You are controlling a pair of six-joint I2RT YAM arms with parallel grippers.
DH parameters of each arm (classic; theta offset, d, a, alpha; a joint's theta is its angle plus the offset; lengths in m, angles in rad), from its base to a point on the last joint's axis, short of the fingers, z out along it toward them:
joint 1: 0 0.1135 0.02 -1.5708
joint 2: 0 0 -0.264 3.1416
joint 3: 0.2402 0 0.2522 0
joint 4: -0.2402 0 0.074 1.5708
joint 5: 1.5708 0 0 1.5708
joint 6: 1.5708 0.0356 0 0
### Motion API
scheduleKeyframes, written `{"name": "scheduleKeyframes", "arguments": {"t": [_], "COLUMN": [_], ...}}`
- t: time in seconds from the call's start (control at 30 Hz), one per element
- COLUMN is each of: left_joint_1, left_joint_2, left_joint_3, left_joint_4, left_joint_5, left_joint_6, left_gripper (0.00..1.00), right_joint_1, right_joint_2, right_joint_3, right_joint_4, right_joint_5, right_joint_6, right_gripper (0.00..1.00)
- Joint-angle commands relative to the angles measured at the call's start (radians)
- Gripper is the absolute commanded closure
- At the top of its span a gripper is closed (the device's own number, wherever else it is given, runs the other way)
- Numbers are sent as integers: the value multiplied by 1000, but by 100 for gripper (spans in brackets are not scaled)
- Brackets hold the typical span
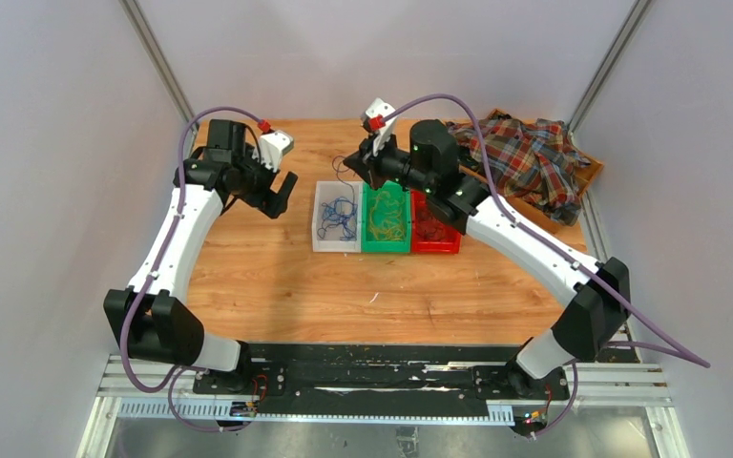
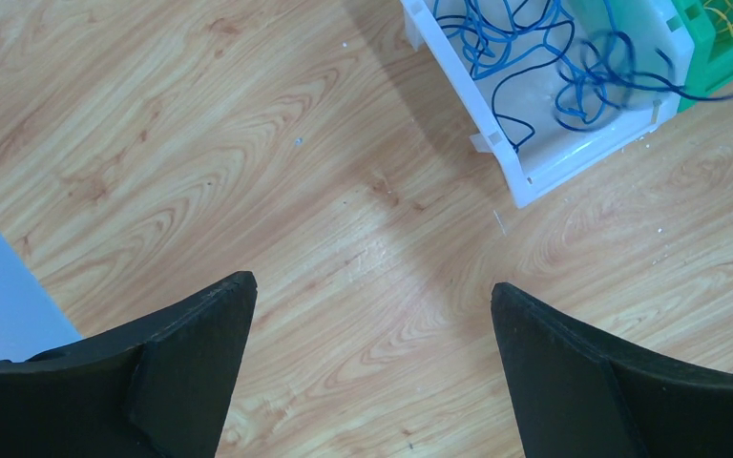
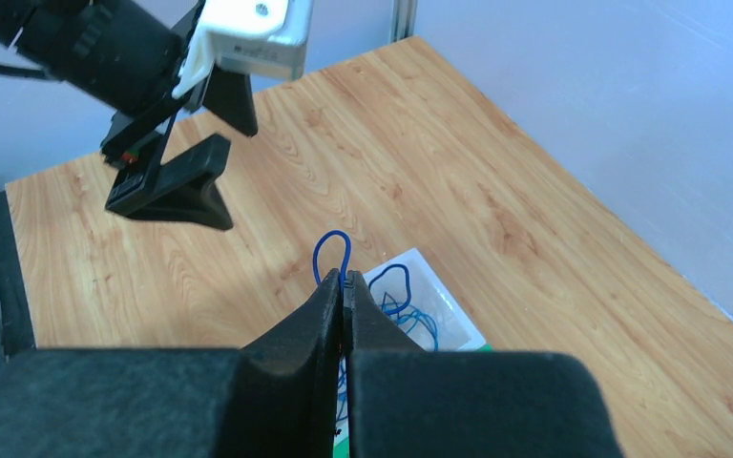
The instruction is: Untangle the cables
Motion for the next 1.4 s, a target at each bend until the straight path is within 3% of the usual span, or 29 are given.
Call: {"name": "scheduleKeyframes", "arguments": {"t": [0.0, 0.63, 1.0, 1.07, 1.27, 1.37], "left_joint_1": [15, 50, 62, 65, 73, 76], "left_joint_2": [-30, -38, -36, -39, -46, -51], "left_joint_3": [-16, -12, -10, -11, -26, -47], "left_joint_4": [-1, 9, 9, 8, 12, 39], "left_joint_5": [6, 17, 23, 23, 26, 23], "left_joint_6": [0, -9, -15, -14, -7, -25], "left_gripper": [2, 2, 2, 2, 2, 2], "right_joint_1": [-17, 7, 44, 45, 47, 46], "right_joint_2": [48, 323, 566, 592, 538, 473], "right_joint_3": [82, 93, 204, 218, 195, 190], "right_joint_4": [91, -27, -127, -135, -117, -112], "right_joint_5": [3, 113, 167, 191, 266, 278], "right_joint_6": [25, -56, -48, -43, -58, -75], "right_gripper": [99, 99, 98, 92, 51, 36]}}
